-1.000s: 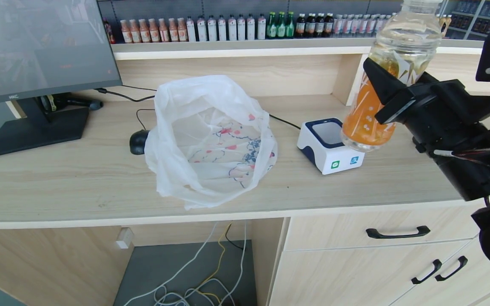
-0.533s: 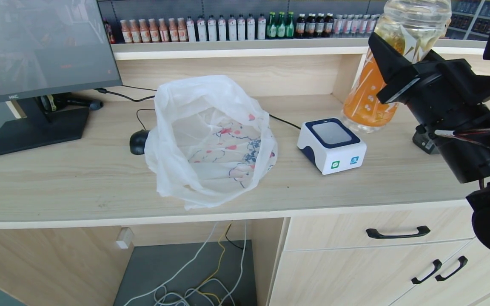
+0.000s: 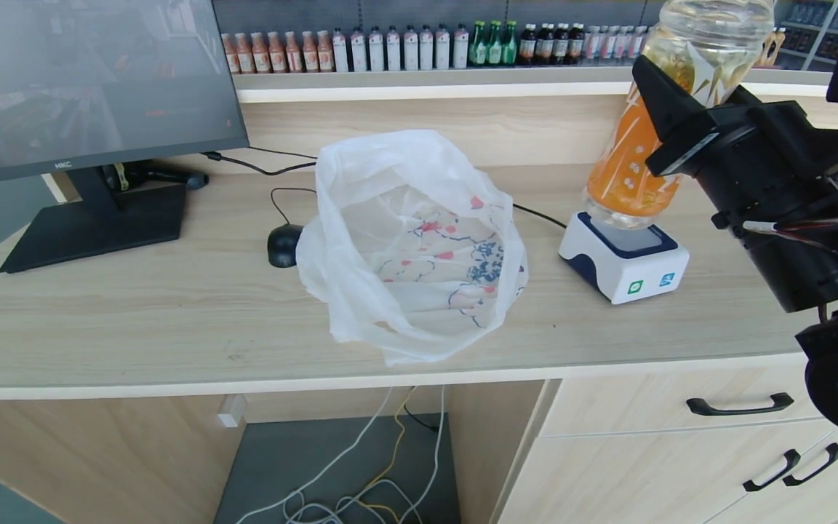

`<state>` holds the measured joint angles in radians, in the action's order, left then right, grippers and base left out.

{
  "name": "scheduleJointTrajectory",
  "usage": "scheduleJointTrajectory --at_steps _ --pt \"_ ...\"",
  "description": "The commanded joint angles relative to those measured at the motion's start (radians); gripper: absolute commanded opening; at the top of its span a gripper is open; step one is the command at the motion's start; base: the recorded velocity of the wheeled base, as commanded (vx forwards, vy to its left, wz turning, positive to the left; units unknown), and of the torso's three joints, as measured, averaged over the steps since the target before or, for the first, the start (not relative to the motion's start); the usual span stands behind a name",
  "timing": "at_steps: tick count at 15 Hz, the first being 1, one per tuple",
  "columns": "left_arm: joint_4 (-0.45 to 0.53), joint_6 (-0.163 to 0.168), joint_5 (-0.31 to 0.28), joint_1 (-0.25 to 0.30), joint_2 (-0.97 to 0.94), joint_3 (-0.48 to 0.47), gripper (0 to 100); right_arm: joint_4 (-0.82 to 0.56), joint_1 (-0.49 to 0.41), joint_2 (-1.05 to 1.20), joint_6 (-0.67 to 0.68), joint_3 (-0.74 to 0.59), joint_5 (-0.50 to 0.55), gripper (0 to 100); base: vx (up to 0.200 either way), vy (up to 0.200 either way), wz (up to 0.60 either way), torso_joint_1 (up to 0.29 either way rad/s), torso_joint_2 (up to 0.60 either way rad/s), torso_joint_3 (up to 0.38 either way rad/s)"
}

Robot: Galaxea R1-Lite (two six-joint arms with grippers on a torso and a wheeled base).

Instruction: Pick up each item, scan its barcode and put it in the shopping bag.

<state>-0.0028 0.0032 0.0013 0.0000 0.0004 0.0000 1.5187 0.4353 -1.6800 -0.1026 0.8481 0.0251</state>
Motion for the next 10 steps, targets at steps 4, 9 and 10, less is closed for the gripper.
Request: scheduleJointTrajectory --at_steps 4,9,10 --pt "0.000 -0.002 0.000 0.000 0.000 0.000 100 0.000 0.003 -0.003 0.001 -0.001 -0.001 0 0.000 0.200 0.00 -0.002 0.01 0.002" --pt "0.000 0.000 0.000 0.000 0.000 0.000 100 0.000 0.005 -0.004 0.001 -0.004 -0.001 0 0.000 0.160 0.00 0.000 0.00 0.001" --pt "0.000 0.001 0.000 0.000 0.000 0.000 100 0.000 0.005 -0.004 0.001 -0.006 -0.001 0 0.000 0.000 0.00 0.000 0.00 0.000"
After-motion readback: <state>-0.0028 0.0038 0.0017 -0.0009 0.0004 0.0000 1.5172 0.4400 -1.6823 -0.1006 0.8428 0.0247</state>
